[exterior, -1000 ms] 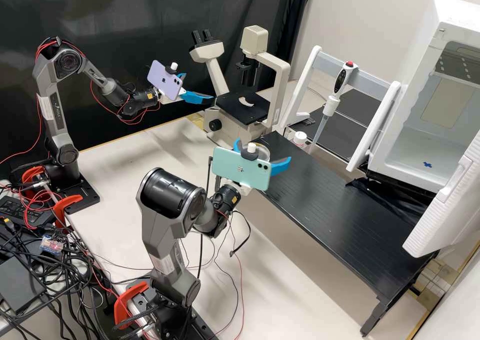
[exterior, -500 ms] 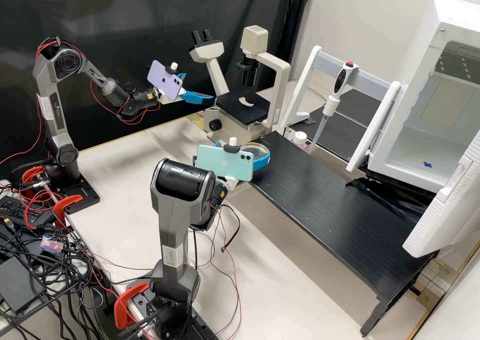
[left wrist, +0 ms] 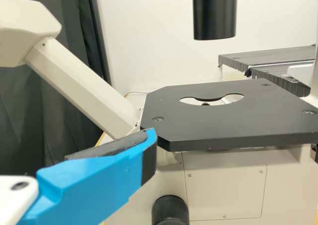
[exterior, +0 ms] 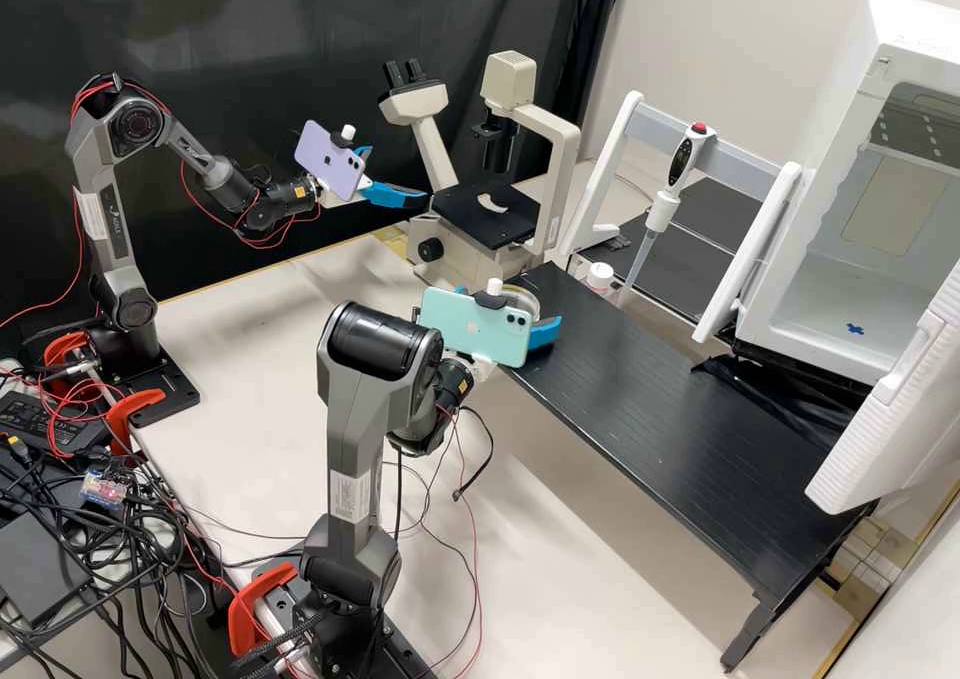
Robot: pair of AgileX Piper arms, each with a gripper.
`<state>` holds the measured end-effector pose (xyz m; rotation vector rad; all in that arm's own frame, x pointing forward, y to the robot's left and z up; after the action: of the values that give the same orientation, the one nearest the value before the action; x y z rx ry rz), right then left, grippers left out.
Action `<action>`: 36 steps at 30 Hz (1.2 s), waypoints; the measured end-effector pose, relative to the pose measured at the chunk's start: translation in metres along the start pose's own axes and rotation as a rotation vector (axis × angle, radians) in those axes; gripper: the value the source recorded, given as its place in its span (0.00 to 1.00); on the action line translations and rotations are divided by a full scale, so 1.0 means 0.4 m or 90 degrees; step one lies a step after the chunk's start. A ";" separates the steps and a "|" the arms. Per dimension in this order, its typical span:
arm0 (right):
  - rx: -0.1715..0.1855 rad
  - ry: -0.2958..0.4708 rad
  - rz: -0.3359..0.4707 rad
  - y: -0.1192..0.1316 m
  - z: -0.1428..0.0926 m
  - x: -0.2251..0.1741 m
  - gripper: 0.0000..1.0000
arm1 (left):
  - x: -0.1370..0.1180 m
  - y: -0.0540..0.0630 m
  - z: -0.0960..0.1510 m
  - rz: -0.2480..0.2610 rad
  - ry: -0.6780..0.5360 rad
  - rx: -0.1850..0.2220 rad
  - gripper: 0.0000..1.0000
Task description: Move the petri dish to the incubator
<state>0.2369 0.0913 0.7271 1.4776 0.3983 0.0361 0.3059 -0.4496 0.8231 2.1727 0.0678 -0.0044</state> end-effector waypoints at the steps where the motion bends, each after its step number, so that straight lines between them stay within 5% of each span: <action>1: 0.000 -0.003 -0.006 -0.003 0.003 0.001 0.00 | 0.000 0.000 0.000 0.000 0.000 0.000 1.00; 36: 0.000 0.018 -0.039 -0.019 -0.004 0.020 0.00 | 0.000 0.000 0.000 0.000 0.000 0.000 1.00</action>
<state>0.2424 0.0940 0.7177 1.4653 0.4661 0.0083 0.3059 -0.4496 0.8231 2.1727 0.0678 -0.0044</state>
